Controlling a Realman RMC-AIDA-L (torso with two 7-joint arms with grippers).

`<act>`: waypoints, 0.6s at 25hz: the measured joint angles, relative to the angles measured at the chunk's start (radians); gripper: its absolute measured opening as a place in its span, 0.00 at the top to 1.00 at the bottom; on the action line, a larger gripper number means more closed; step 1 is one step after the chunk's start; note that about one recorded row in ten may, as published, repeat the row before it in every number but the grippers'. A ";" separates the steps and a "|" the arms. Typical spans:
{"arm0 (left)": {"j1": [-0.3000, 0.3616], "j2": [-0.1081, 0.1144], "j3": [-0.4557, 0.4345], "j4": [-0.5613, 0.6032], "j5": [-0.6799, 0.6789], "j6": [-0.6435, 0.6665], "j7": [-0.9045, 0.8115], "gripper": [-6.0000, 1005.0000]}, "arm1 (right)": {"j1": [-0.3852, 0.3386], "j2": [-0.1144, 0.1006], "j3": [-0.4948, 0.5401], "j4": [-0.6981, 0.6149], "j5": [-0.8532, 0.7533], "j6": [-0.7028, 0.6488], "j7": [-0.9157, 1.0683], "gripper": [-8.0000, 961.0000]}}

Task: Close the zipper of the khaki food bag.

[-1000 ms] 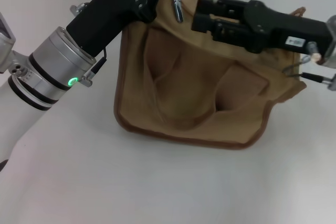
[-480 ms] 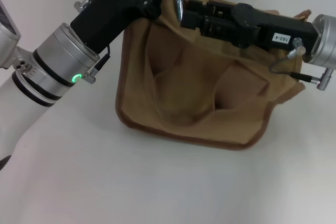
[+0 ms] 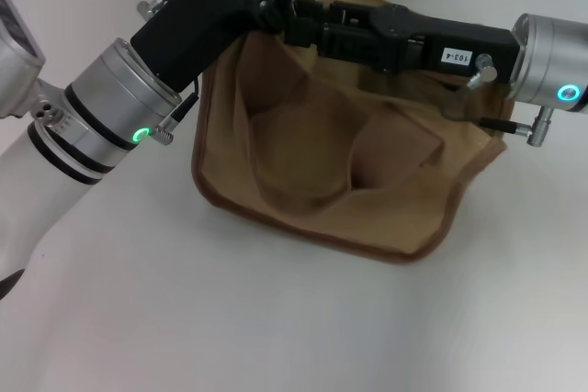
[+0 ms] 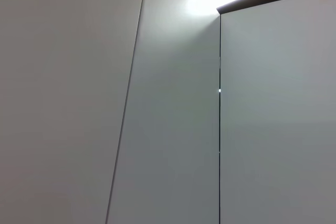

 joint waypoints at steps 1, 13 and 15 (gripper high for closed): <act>-0.002 0.000 0.000 0.000 0.001 -0.004 0.000 0.97 | 0.002 0.000 -0.004 0.001 0.000 0.008 0.007 0.38; -0.008 0.000 -0.005 -0.002 0.000 -0.017 0.002 0.97 | 0.013 -0.001 -0.022 -0.006 0.000 0.023 0.068 0.38; -0.008 0.000 -0.006 -0.002 0.000 -0.018 0.002 0.97 | 0.010 -0.002 -0.023 -0.006 0.000 0.026 0.072 0.39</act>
